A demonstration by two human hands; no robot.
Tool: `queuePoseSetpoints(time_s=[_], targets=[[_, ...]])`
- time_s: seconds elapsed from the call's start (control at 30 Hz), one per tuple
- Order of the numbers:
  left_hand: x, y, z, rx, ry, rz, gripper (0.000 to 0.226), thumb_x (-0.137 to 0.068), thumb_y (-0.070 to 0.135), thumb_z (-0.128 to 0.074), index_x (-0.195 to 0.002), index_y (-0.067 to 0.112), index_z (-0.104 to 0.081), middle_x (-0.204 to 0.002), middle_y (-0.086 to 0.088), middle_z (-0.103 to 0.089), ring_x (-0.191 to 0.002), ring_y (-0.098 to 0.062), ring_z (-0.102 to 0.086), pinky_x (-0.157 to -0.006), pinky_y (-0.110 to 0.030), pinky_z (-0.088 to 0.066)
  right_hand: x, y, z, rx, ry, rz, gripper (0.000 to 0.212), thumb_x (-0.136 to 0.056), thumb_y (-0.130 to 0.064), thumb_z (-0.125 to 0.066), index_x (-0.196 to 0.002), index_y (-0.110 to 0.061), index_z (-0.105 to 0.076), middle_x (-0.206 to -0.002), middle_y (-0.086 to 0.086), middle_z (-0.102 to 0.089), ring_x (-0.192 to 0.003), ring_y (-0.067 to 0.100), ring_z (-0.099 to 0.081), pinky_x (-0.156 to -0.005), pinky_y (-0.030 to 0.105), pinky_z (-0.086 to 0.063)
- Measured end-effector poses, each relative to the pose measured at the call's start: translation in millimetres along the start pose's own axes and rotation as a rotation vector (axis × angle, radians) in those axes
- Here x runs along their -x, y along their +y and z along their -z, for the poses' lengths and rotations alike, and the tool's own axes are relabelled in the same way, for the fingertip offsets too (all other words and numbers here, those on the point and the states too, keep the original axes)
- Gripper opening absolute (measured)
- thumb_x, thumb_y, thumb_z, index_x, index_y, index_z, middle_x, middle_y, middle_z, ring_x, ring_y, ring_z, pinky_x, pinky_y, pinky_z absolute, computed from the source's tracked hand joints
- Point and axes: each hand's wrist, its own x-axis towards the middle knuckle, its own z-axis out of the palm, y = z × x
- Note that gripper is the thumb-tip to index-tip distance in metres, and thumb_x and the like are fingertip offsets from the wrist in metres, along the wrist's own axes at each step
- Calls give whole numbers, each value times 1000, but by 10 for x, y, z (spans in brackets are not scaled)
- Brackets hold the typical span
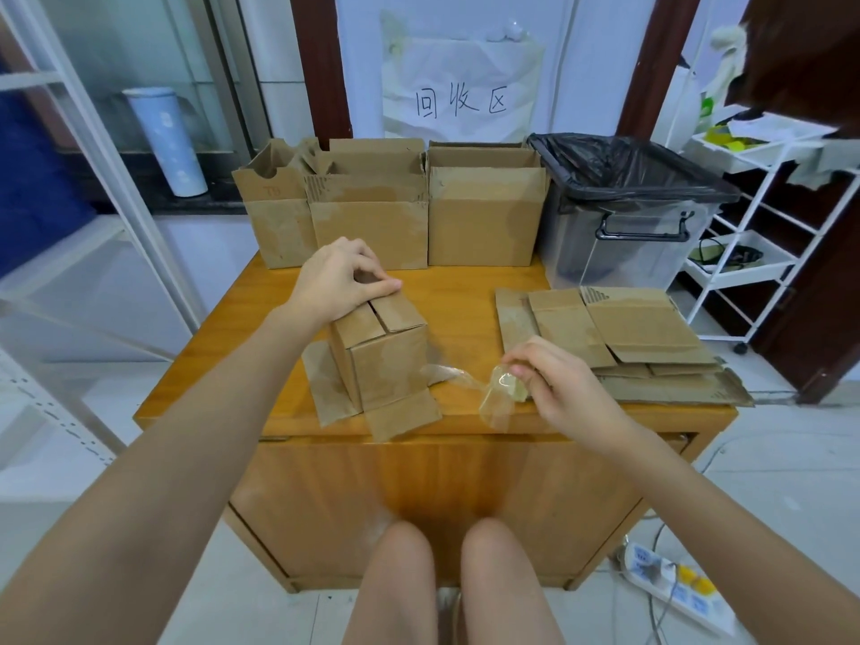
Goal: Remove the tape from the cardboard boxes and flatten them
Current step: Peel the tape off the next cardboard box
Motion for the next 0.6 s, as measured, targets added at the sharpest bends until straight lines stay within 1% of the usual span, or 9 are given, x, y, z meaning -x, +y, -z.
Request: queuePoseSetpoints(time_s=[0.07, 0.13, 0.27, 0.33, 0.4, 0.47, 0.6], targets=[[9, 37, 13, -140, 16, -58, 26, -86, 48, -64, -86, 24, -76, -94, 5, -61, -91, -17, -54, -68, -32, -40, 7, -5, 32, 5, 0, -7, 30, -97, -22, -39, -101, -4, -62, -91, -1, -58, -80, 7, -53, -73, 17, -44], [19, 85, 38, -215, -6, -68, 28, -90, 45, -60, -92, 22, -75, -94, 3, -59, -87, -17, -57, -63, -29, -39, 26, -9, 78, -10, 16, -37, 27, -99, -21, -38, -101, -6, -61, -90, -1, -57, -79, 7, -53, -71, 19, -44], [-33, 200, 100, -259, -136, -9, 26, -93, 42, -56, -103, 22, -70, -98, 1, -52, -90, -19, -59, -64, -28, -38, -4, -100, 166, -74, 1, -157, 14, -99, -17, -47, -108, -16, -58, -94, -4, -56, -81, 13, -56, -72, 23, -46], [-71, 289, 136, -280, -163, 52, 25, -94, 42, -54, -105, 24, -68, -97, 2, -48, -92, -19, -57, -65, -29, -37, -65, -189, 202, -119, 10, -169, 18, -95, -13, -56, -113, -16, -57, -99, -7, -55, -86, 3, -53, -76, 15, -43], [-94, 387, 167, -293, -126, 85, 26, -96, 41, -51, -106, 23, -67, -97, 3, -47, -92, -20, -57, -65, -30, -38, -138, -238, 229, -164, 33, -170, 25, -90, -9, -63, -114, -13, -58, -104, -6, -53, -89, -3, -50, -78, 11, -40], [-85, 498, 208, -240, -51, 93, 27, -97, 39, -49, -105, 22, -68, -95, 2, -49, -91, -20, -56, -66, -30, -38, -206, -264, 246, -203, 42, -197, 27, -87, -9, -67, -113, -13, -60, -110, -2, -50, -91, -3, -50, -80, 13, -41], [46, 785, 345, -149, 89, 38, 30, -97, 41, -47, -104, 21, -69, -95, 5, -56, -96, -16, -49, -68, -30, -35, -320, -334, 250, -257, 93, -243, 37, -85, -11, -70, -117, -27, -57, -110, -4, -56, -89, 5, -54, -83, 18, -48]])
